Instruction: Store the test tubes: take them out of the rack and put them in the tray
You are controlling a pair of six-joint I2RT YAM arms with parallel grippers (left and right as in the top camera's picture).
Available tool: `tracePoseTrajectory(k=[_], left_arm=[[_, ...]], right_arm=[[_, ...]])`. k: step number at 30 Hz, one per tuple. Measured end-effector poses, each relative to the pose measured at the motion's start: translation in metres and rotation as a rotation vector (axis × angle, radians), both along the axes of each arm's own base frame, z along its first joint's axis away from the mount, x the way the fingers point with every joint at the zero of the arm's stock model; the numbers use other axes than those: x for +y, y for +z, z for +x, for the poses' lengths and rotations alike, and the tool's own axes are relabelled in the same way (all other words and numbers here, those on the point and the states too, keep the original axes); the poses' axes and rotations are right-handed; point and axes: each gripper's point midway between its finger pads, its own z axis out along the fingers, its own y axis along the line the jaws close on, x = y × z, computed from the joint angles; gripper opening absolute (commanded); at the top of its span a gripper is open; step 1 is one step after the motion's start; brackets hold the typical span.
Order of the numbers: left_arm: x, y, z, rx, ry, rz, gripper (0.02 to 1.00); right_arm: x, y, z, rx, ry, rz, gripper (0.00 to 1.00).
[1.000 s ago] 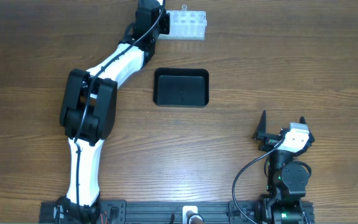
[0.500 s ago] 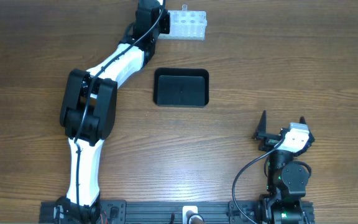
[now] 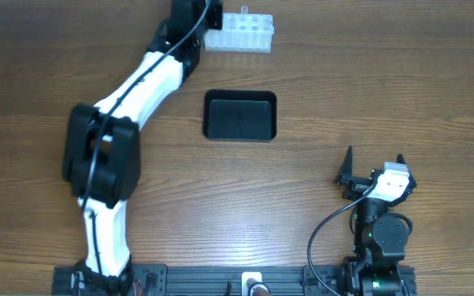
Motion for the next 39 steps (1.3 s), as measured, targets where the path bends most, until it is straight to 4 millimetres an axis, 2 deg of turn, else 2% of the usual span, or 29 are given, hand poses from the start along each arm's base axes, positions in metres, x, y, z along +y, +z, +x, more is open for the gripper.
tracePoseTrajectory(k=[1,5,7,9,10,14,15,18,22,25,29,33,39], left_arm=[[0.001,0.026,-0.006,-0.034,-0.004,-0.005,0.097],[0.005,0.096,-0.033,-0.098,-0.016,-0.017,0.099],[0.005,0.117,-0.052,-0.088,-0.028,-0.012,0.097],[0.0,0.121,-0.071,-0.03,-0.042,-0.012,0.082],[-0.004,0.116,-0.079,0.015,-0.048,-0.016,0.071],[-0.022,0.071,-0.115,0.238,-0.038,-0.021,0.064],[-0.029,0.049,-0.127,0.321,-0.021,-0.017,0.069],[-0.041,0.006,-0.15,0.47,0.012,0.012,0.071],[-0.046,-0.041,-0.176,0.634,0.05,0.073,0.075],[-0.042,-0.058,-0.185,0.695,0.076,0.102,0.073],[-0.032,-0.066,-0.192,0.732,0.111,0.127,0.062],[-0.029,-0.078,-0.192,0.754,0.13,0.154,0.064],[-0.022,-0.107,-0.188,0.799,0.162,0.196,0.062]], right_arm=[[0.0,0.0,0.0,0.0,0.0,0.0,0.993],[0.0,0.0,0.0,0.0,0.0,0.0,0.993],[0.0,0.0,0.0,0.0,0.0,0.0,0.991],[0.0,0.0,0.0,0.0,0.0,0.0,0.993],[0.0,0.0,0.0,0.0,0.0,0.0,0.993],[0.0,0.0,0.0,0.0,0.0,0.001,0.991],[0.0,0.0,0.0,0.0,0.0,0.001,0.991],[0.0,0.0,0.0,0.0,0.0,0.0,0.993],[0.0,0.0,0.0,0.0,0.0,0.001,0.993],[0.0,0.0,0.0,0.0,0.0,0.0,0.991],[0.0,0.0,0.0,0.0,0.0,0.0,0.993],[0.0,0.0,0.0,0.0,0.0,0.0,0.991],[0.0,0.0,0.0,0.0,0.0,0.001,0.991]])
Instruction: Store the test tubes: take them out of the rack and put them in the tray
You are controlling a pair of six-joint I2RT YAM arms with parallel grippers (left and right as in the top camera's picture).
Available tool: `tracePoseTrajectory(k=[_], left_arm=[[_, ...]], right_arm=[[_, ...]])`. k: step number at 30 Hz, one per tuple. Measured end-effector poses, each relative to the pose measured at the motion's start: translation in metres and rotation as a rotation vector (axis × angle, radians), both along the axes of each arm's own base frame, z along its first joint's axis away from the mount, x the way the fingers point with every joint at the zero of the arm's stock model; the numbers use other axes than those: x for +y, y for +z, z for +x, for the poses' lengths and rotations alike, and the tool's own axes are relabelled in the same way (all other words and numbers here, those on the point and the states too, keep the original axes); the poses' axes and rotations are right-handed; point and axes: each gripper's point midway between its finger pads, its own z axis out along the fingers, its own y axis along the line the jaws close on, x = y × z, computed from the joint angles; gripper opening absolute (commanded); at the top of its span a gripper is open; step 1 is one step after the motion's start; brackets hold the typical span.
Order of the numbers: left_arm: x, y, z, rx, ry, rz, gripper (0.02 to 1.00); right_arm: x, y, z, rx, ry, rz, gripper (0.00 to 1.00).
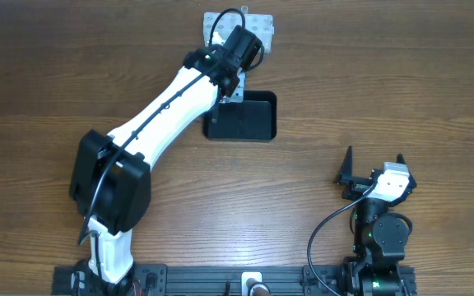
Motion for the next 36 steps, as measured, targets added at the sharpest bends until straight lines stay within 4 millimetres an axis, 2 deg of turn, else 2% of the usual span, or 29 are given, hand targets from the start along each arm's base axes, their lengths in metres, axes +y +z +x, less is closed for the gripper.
tracePoseTrajectory(k=[2,13,24,31,36], left_arm=[[0.004,-0.011,0.002,0.017,0.011,0.013,0.056],[0.006,-0.034,0.01,0.035,0.025,0.028,0.062],[0.01,-0.043,0.012,0.05,0.035,0.029,0.08],[0.01,-0.056,0.011,0.076,0.033,0.035,0.15],[0.01,-0.056,0.011,0.08,0.038,0.024,0.288]], right_arm=[[0.0,0.0,0.0,0.0,0.0,0.0,0.991],[0.0,0.0,0.0,0.0,0.0,-0.001,0.991],[0.0,0.0,0.0,0.0,0.0,-0.001,0.991],[0.0,0.0,0.0,0.0,0.0,0.0,0.991],[0.0,0.0,0.0,0.0,0.0,-0.001,0.991]])
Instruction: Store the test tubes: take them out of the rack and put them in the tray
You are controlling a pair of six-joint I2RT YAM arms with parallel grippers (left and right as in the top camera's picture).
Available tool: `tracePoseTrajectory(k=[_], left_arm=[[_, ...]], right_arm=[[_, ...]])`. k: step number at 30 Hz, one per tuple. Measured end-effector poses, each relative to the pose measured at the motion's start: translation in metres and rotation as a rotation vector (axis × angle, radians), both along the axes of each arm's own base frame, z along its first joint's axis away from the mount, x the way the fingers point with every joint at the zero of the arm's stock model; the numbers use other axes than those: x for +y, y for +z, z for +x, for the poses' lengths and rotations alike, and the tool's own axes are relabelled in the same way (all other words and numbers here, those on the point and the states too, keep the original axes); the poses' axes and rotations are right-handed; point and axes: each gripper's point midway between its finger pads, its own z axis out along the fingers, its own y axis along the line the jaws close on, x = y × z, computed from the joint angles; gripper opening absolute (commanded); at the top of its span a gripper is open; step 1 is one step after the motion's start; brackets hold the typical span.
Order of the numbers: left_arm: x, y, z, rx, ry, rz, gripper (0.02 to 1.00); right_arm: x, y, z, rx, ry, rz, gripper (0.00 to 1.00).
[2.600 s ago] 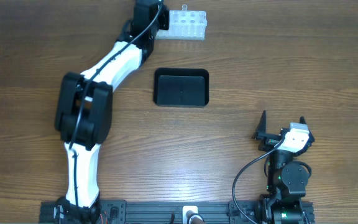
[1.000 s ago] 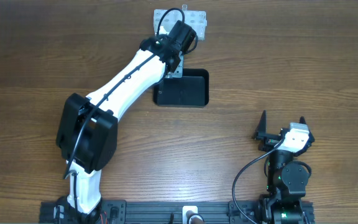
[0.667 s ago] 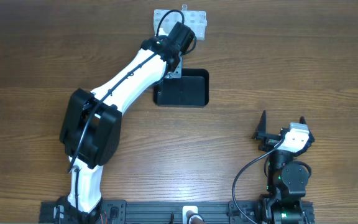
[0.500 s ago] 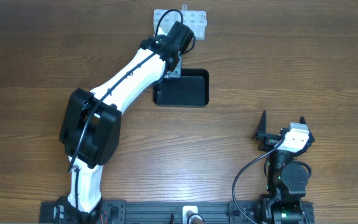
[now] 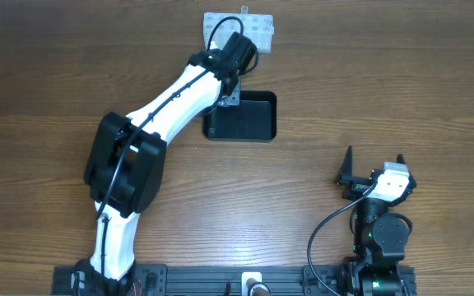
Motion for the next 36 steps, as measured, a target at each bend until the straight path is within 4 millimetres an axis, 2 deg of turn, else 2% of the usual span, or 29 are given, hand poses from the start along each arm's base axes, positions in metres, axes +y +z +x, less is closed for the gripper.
tracePoseTrajectory(k=[3,10,13,16,20,24,26,29,31,36], left_arm=[[0.0,0.0,0.002,-0.005,0.004,-0.007,0.373],[-0.003,0.003,0.005,-0.021,0.006,-0.021,0.389],[-0.005,0.017,0.009,-0.057,0.006,-0.04,0.419],[-0.009,0.049,0.021,-0.151,0.009,-0.076,0.54],[-0.022,0.119,0.06,-0.383,-0.001,-0.144,0.759],[-0.032,0.178,0.091,-0.611,0.003,-0.21,0.794],[-0.035,0.19,0.098,-0.663,0.001,-0.224,0.796],[-0.038,0.193,0.106,-0.704,0.003,-0.227,0.796],[-0.041,0.183,0.113,-0.711,0.001,-0.221,0.794],[-0.051,0.133,0.131,-0.685,-0.005,-0.198,0.781]], right_arm=[[0.0,0.0,0.0,0.0,0.0,0.0,0.993],[0.0,0.0,0.0,0.0,0.0,0.0,0.993],[0.0,0.0,0.0,0.0,0.0,0.0,0.991],[0.0,0.0,0.0,0.0,0.0,0.0,0.991],[0.0,0.0,0.0,0.0,0.0,0.0,0.993],[0.0,0.0,0.0,0.0,0.0,0.001,0.993],[0.0,0.0,0.0,0.0,0.0,0.0,0.991],[0.0,0.0,0.0,0.0,0.0,0.0,0.991],[0.0,0.0,0.0,0.0,0.0,0.0,0.991],[0.0,0.0,0.0,0.0,0.0,0.0,0.991]])
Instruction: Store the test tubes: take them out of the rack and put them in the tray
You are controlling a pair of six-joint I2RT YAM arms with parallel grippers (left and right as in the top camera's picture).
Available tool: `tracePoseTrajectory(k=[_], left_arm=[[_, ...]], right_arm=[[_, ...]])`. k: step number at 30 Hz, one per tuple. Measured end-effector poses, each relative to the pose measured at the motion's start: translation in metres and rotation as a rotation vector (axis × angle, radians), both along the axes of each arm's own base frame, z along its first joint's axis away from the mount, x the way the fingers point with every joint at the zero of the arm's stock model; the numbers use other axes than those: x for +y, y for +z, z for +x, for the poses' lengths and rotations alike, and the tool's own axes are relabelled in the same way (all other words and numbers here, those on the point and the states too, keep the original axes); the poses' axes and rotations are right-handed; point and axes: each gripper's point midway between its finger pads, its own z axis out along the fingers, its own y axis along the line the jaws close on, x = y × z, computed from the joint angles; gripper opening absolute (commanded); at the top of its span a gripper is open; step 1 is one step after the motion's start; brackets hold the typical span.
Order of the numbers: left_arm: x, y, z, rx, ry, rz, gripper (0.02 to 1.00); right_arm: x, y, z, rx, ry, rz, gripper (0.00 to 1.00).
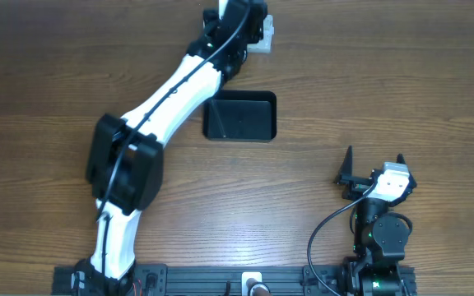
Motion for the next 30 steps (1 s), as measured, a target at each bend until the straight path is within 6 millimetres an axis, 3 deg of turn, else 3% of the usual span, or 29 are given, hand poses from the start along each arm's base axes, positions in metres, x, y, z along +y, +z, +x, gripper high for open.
tracePoseTrajectory(k=[4,7,20,30], left_arm=[[-0.003,-0.035,0.01,0.017,0.004,0.011,0.761],[-0.001,-0.047,0.015,0.022,0.011,0.013,0.741],[0.012,-0.06,0.031,-0.006,0.044,0.004,0.553],[0.011,-0.066,0.031,0.001,0.04,0.013,0.308]], right_arm=[[0.0,0.0,0.0,0.0,0.0,0.0,0.991],[0.0,0.0,0.0,0.0,0.0,0.0,0.991],[0.0,0.0,0.0,0.0,0.0,0.0,0.993],[0.0,0.0,0.0,0.0,0.0,0.0,0.993]])
